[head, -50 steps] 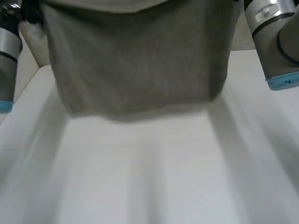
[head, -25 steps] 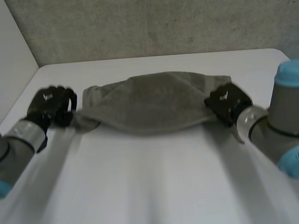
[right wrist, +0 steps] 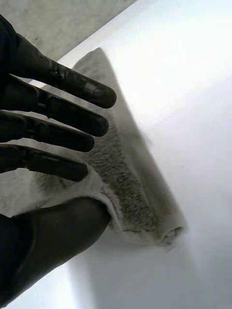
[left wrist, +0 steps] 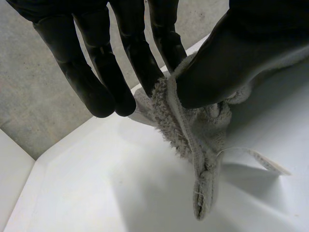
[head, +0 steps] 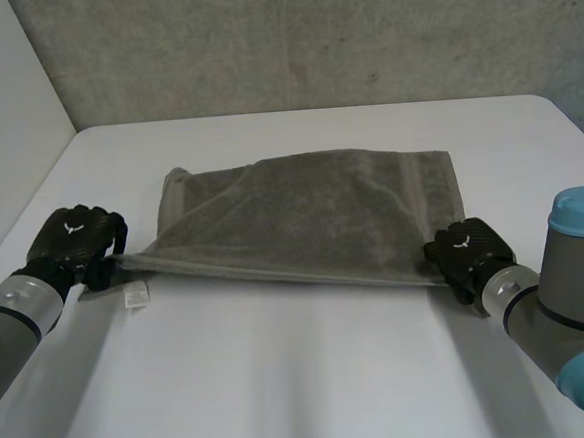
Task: Fold the towel.
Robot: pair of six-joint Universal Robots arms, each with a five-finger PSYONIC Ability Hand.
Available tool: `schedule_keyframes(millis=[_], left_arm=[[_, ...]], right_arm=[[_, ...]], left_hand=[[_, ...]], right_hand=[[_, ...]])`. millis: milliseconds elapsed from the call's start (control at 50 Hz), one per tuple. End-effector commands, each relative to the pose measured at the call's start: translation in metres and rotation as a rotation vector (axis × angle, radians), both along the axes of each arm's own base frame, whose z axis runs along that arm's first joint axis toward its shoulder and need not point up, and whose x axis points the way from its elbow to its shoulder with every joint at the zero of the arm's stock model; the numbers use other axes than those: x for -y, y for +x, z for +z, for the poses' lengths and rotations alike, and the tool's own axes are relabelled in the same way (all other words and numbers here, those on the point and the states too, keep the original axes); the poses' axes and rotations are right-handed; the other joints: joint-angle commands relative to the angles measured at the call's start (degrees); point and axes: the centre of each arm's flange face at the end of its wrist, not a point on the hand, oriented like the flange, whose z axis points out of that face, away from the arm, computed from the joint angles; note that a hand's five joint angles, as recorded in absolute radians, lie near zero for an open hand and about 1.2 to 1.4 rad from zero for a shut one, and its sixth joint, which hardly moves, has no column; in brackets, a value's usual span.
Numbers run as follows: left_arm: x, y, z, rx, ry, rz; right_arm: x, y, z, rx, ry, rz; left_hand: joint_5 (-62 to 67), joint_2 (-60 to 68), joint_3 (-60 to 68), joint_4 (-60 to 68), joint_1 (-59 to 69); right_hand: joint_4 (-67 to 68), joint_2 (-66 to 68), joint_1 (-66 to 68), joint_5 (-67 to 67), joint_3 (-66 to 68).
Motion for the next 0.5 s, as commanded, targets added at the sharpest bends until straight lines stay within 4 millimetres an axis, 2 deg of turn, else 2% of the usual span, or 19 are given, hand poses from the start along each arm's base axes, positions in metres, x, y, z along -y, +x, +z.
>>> schedule_keyframes(millis=[20, 120, 160, 200, 280, 320, 400, 420, 440, 480, 500], left_arm=[[-0.001, -0.002, 0.0, -0.002, -0.001, -0.005], [-0.001, -0.002, 0.0, -0.003, 0.0, -0.007], [-0.001, -0.002, 0.0, -0.003, -0.002, -0.007], [-0.001, -0.002, 0.0, -0.003, 0.0, -0.005], [-0.002, -0.002, -0.001, -0.002, 0.004, -0.005], [-0.003, -0.003, -0.002, -0.002, 0.008, -0.01], [-0.005, -0.004, -0.005, 0.0, 0.018, -0.017], [-0.005, -0.005, -0.006, 0.0, 0.022, -0.018], [-0.005, -0.005, -0.006, 0.0, 0.022, -0.018], [-0.005, -0.005, -0.008, 0.001, 0.028, -0.021], [-0.005, -0.005, -0.008, 0.001, 0.028, -0.021]], right_arm=[[0.005, -0.011, -0.003, -0.006, 0.018, -0.044], [0.01, -0.016, -0.002, -0.005, 0.016, -0.067], [0.014, -0.019, -0.001, -0.002, 0.013, -0.078], [0.015, -0.019, 0.0, 0.0, 0.009, -0.081], [0.018, -0.022, 0.007, 0.004, -0.012, -0.091], [0.02, -0.026, 0.029, 0.023, -0.075, -0.101], [0.023, -0.033, 0.044, 0.036, -0.119, -0.121], [0.025, -0.036, 0.049, 0.039, -0.135, -0.13], [0.025, -0.036, 0.049, 0.039, -0.135, -0.13], [0.026, -0.039, 0.055, 0.043, -0.151, -0.139], [0.026, -0.039, 0.055, 0.043, -0.151, -0.139]], left_hand=[[-14.87, -6.28, -9.0, -6.95, -2.99], [-14.87, -6.28, -9.0, -6.95, -2.99], [-14.87, -6.28, -9.0, -6.95, -2.99], [-14.87, -6.28, -9.0, -6.95, -2.99], [-14.87, -6.28, -9.0, -6.95, -2.99], [-14.87, -6.28, -9.0, -6.95, -2.99], [-14.87, -6.28, -9.0, -6.95, -2.99], [-23.84, -15.25, -17.97, -15.92, -11.96], [-23.93, -15.34, -18.06, -16.01, -12.05], [-37.51, -28.92, -31.63, -29.58, -25.62], [-37.56, -28.97, -31.69, -29.63, -25.67]], right_hand=[[-0.09, -0.57, 0.79, 0.68, -0.16], [3.95, 3.46, 4.83, 4.72, 3.88], [27.02, 26.54, 27.9, 27.8, 26.95], [31.6, 31.11, 32.48, 32.37, 31.53], [31.64, 31.16, 32.52, 32.42, 31.57], [31.64, 31.16, 32.52, 32.42, 31.57], [31.64, 31.16, 32.52, 32.42, 31.57], [31.64, 31.16, 32.52, 32.42, 31.57], [31.64, 31.16, 32.52, 32.42, 31.57], [31.64, 31.16, 32.52, 32.42, 31.57], [31.64, 31.16, 32.52, 32.42, 31.57]])
